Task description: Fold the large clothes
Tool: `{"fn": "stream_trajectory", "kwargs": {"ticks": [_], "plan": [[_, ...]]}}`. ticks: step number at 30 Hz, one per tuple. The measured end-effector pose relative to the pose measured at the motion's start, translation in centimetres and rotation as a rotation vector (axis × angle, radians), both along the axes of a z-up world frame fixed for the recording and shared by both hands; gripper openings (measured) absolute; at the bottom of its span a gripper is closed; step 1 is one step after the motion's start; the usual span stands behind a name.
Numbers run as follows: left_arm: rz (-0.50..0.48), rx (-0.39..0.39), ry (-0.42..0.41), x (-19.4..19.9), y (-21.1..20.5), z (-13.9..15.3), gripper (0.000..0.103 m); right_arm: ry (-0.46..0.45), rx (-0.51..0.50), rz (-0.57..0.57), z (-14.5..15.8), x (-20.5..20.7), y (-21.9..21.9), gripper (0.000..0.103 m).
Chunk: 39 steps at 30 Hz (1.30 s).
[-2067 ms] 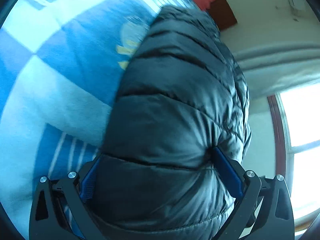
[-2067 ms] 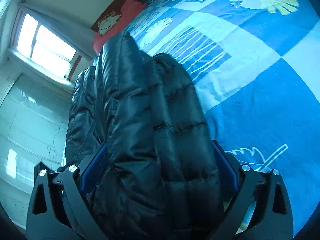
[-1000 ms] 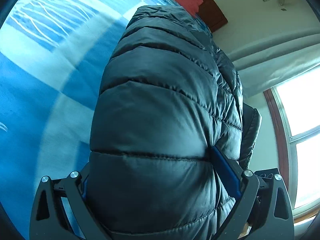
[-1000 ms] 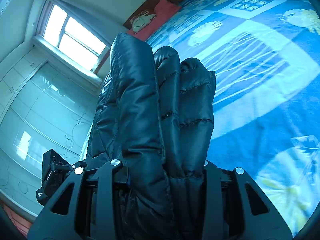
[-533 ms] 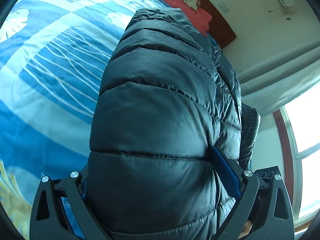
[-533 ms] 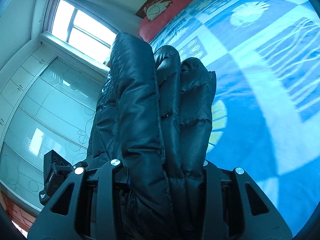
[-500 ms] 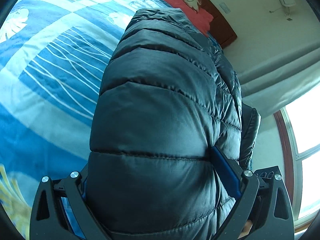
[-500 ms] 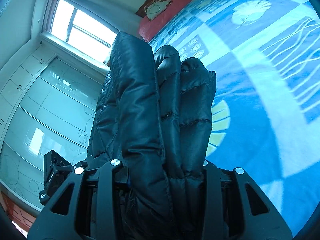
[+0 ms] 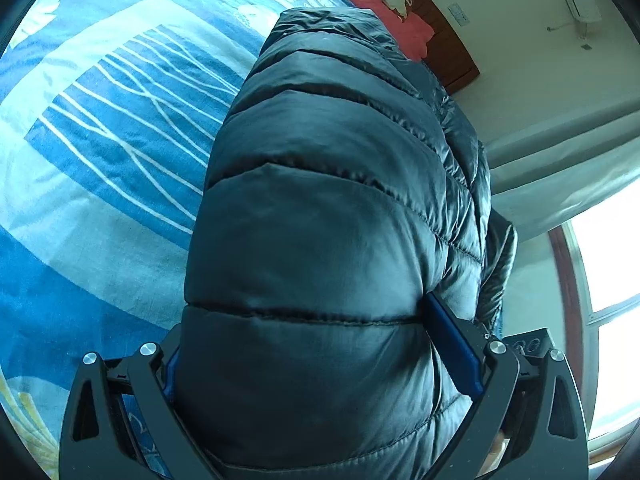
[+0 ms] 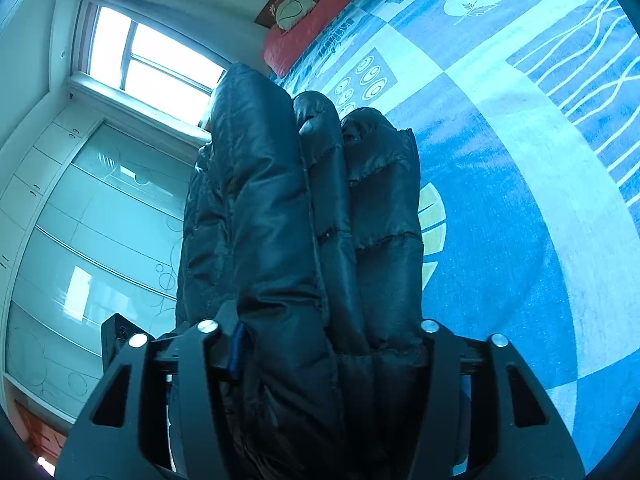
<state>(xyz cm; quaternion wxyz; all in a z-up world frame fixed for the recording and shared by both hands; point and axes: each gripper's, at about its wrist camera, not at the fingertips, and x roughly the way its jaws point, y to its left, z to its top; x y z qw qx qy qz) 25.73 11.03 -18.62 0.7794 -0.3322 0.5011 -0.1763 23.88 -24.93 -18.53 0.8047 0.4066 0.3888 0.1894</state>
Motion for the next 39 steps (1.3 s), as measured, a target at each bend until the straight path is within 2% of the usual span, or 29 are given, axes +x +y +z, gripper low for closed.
{"fn": "stream_trajectory", "kwargs": {"ticks": [10,14,20,25,29,32,34,37,39], "plan": [[0.047,-0.062,0.054,-1.0,3.3,0.7,0.097,0.02,-0.042,0.014,1.2,-0.5,-0.5,0.065],[0.117,-0.05,0.012,-2.0,5.4,1.4,0.097,0.018,-0.023,0.008,1.6,-0.6,-0.9,0.071],[0.114,-0.03,0.007,1.0,6.0,1.4,0.097,0.071,0.007,-0.003,2.2,1.1,-1.5,0.075],[0.111,-0.054,0.016,1.4,5.3,0.6,0.097,0.036,-0.09,-0.013,3.1,-1.2,-2.6,0.078],[0.106,-0.061,0.007,1.1,5.8,0.0,0.097,0.017,0.0,-0.043,3.4,-0.9,-3.8,0.081],[0.116,-0.071,0.009,1.3,5.8,0.0,0.097,0.017,-0.011,-0.068,3.6,1.4,-3.8,0.089],[0.119,-0.062,-0.001,1.7,5.4,0.1,0.097,0.049,-0.024,-0.085,3.0,3.3,-3.8,0.089],[0.121,-0.044,-0.003,2.6,4.8,0.3,0.098,0.1,0.009,-0.083,1.6,5.1,-3.7,0.088],[0.118,-0.018,-0.005,3.1,4.2,0.6,0.098,0.125,0.015,-0.068,0.8,5.7,-3.5,0.072]]}}
